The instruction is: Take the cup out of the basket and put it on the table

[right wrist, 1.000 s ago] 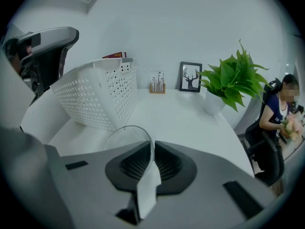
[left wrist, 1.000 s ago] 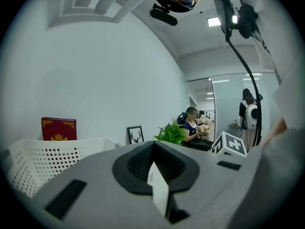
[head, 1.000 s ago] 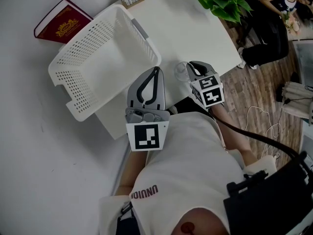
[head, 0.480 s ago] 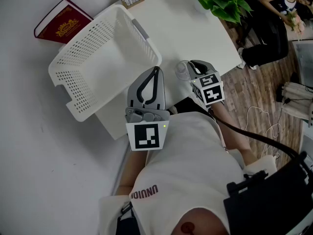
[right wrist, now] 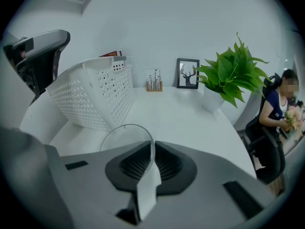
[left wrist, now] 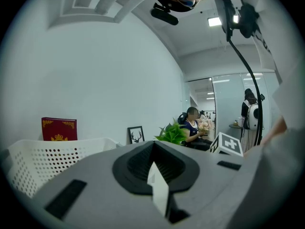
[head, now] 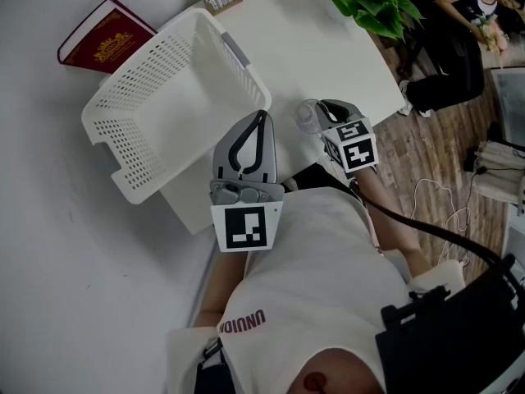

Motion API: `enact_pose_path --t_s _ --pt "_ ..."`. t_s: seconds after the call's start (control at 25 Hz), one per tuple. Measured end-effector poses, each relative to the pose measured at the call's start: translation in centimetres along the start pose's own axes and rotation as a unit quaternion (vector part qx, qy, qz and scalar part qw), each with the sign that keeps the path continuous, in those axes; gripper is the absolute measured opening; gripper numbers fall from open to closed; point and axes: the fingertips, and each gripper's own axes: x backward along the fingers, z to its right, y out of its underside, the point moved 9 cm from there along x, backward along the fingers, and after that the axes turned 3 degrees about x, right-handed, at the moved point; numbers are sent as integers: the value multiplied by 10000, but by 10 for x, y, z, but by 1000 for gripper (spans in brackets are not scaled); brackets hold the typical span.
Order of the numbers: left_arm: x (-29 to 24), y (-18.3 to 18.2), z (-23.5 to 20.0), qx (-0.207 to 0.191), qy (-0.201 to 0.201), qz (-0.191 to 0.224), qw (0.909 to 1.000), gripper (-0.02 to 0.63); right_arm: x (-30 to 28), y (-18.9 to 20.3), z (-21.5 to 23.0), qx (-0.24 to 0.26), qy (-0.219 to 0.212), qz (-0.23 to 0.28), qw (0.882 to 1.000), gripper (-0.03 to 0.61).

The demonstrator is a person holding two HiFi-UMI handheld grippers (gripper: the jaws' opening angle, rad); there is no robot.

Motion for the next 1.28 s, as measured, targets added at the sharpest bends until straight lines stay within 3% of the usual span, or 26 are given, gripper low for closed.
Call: enact_pose_path --t_s 0.16,0.32,0.44,0.48,0.6,0.72,0.8,0.92,0.96,1.04,1.16,1.2,1.28 --pt "-1 -1 -1 -152 57 -2 9999 9 -2 0 2 -21 -8 -29 10000 40" --pt "-1 2 1 346 -111 79 9993 9 -2 0 3 -15 10 -26 10000 40" --pt "0 5 3 1202 -401 217 9917 9 -3 0 4 -22 26 -28 10000 40" --pt "0 5 3 1197 -400 220 9918 9 -3 0 4 -40 26 -32 10000 40" --pt "-2 0 0 -24 19 29 10000 9 -5 0 6 -82 22 -46 10000 40" --pt "-3 -2 -1 -238 102 -6 9997 9 -6 0 7 -75 20 -52 10000 40" --pt "-3 -1 0 -18 23 24 10000 9 -6 -1 7 -67 11 -61 10000 40" --pt "-2 4 3 1203 -398 210 9917 9 -7 -1 8 -45 -23 -77 10000 40" --pt "-2 4 4 1367 -451 238 9893 9 -8 -1 9 -49 -36 -83 9999 41" --pt "-2 4 3 1331 -432 242 9899 9 -9 -2 9 -70 -38 -102 9999 41" --pt "-3 1 1 438 -115 114 9989 9 -10 -3 9 -91 -31 -121 9999 40" --pt "-3 0 1 443 -112 121 9989 9 -10 -3 9 -105 -36 -123 9999 41" --pt "-3 2 4 1067 -317 226 9935 9 -10 -4 10 -156 -43 -121 9998 41"
